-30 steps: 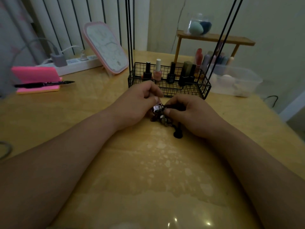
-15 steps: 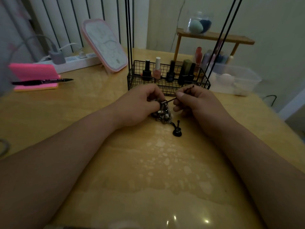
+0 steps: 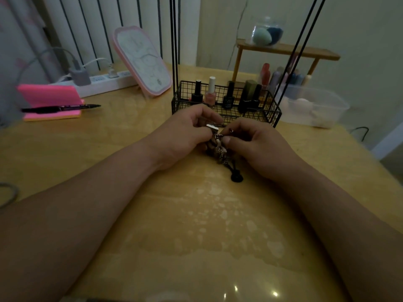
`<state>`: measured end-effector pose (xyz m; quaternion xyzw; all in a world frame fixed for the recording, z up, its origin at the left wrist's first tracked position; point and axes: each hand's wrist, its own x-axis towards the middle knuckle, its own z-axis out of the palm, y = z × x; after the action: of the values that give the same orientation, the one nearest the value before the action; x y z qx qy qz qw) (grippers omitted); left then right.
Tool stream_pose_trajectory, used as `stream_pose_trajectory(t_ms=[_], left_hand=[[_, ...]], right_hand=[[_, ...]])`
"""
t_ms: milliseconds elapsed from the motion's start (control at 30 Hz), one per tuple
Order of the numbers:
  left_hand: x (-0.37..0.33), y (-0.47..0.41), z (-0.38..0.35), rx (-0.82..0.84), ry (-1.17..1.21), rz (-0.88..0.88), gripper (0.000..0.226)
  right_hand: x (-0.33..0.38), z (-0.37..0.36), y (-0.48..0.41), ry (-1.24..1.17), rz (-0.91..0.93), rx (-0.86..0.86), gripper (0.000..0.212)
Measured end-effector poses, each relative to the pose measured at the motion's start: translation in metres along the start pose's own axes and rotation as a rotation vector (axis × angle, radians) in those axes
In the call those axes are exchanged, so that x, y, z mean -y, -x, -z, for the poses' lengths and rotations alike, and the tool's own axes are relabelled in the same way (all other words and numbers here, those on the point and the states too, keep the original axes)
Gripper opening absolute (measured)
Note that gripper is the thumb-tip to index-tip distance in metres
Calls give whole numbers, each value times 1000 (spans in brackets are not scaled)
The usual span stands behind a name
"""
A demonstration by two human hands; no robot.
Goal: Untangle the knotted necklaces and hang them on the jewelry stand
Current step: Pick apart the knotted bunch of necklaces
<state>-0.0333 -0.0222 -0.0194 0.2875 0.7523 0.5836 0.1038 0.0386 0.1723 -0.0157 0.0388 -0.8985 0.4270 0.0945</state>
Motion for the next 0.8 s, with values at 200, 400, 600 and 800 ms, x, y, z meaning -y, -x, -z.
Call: stream_pose_trajectory(t_ms=[200,400,600,800], left_hand=[[0,2,-6,31,-257,-51,32],[3,1,-10,48,-324,-70,28],[4,-1,-7,-29,-270,-84,19],[6,-1,-9,-67,-286,-107,25]], right_hand=[[-2,-1,-2,-2,-41,-84,4],[0,-2,0,-81,-49,-65,11],[1,-6,-2,-53,-12,0,21],[2,-9,-2,51,4,0,26]])
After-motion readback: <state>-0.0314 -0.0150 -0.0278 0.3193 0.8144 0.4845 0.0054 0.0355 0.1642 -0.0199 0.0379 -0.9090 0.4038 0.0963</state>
